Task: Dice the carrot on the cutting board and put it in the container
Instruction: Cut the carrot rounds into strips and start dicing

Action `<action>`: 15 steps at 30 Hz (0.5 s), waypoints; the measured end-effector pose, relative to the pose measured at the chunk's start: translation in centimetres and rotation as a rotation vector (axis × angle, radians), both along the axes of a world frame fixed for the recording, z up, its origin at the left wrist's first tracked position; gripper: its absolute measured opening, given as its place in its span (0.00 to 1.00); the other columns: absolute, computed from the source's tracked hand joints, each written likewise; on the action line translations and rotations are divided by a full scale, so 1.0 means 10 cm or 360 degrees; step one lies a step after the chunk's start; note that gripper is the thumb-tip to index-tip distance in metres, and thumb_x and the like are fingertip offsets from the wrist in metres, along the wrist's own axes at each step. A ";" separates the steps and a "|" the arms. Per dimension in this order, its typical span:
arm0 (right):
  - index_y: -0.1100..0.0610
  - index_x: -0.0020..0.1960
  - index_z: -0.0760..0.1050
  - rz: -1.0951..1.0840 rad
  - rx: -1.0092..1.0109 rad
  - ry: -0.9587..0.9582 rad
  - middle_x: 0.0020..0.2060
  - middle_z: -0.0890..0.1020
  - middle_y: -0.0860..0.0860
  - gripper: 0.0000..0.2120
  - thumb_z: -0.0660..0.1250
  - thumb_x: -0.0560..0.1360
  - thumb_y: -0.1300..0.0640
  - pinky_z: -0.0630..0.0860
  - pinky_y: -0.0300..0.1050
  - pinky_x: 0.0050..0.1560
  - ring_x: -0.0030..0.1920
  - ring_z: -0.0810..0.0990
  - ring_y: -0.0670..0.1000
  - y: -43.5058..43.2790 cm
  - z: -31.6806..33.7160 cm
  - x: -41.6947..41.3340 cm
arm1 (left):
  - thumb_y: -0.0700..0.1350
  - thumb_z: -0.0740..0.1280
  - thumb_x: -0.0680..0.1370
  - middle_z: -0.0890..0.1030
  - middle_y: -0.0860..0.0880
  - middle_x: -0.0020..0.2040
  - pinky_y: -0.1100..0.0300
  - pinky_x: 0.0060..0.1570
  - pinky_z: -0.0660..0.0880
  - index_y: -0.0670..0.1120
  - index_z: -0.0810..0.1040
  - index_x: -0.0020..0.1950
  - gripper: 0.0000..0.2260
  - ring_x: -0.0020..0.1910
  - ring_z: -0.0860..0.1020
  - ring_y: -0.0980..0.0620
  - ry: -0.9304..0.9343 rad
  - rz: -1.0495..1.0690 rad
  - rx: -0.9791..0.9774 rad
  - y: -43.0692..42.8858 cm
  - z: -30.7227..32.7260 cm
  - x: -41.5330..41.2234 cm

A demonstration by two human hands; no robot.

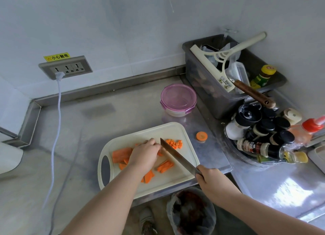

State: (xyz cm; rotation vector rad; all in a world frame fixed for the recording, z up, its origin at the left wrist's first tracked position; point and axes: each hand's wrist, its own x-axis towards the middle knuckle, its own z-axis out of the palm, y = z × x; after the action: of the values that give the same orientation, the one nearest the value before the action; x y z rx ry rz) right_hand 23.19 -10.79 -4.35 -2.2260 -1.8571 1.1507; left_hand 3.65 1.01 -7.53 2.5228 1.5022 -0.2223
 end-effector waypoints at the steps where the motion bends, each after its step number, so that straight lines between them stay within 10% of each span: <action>1: 0.46 0.36 0.60 -0.0004 -0.0002 0.0000 0.33 0.73 0.47 0.16 0.53 0.82 0.55 0.65 0.38 0.30 0.30 0.70 0.46 0.00 0.00 0.01 | 0.44 0.61 0.79 0.71 0.50 0.59 0.54 0.55 0.70 0.49 0.74 0.60 0.10 0.59 0.74 0.48 0.0022 -0.0017 -0.0018 0.01 0.00 0.00; 9: 0.49 0.42 0.66 -0.0043 0.0010 0.0027 0.34 0.75 0.49 0.10 0.53 0.82 0.54 0.69 0.43 0.34 0.32 0.73 0.49 0.02 -0.05 0.02 | 0.51 0.68 0.72 0.80 0.56 0.50 0.60 0.45 0.74 0.55 0.77 0.49 0.07 0.47 0.79 0.55 -0.0263 0.0330 -0.0558 -0.08 0.10 0.04; 15: 0.46 0.36 0.60 0.0015 -0.0008 0.0031 0.32 0.72 0.48 0.15 0.53 0.82 0.54 0.64 0.38 0.30 0.30 0.69 0.47 0.01 0.00 -0.02 | 0.51 0.66 0.75 0.76 0.55 0.55 0.61 0.44 0.70 0.53 0.78 0.52 0.08 0.51 0.77 0.53 -0.0185 0.0252 -0.0342 -0.24 0.07 0.12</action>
State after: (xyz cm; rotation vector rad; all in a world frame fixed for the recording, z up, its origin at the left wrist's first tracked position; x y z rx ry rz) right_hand 23.00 -10.69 -4.39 -2.2030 -1.8621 1.1756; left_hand 4.87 -1.43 -6.82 2.2007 1.5338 -0.1972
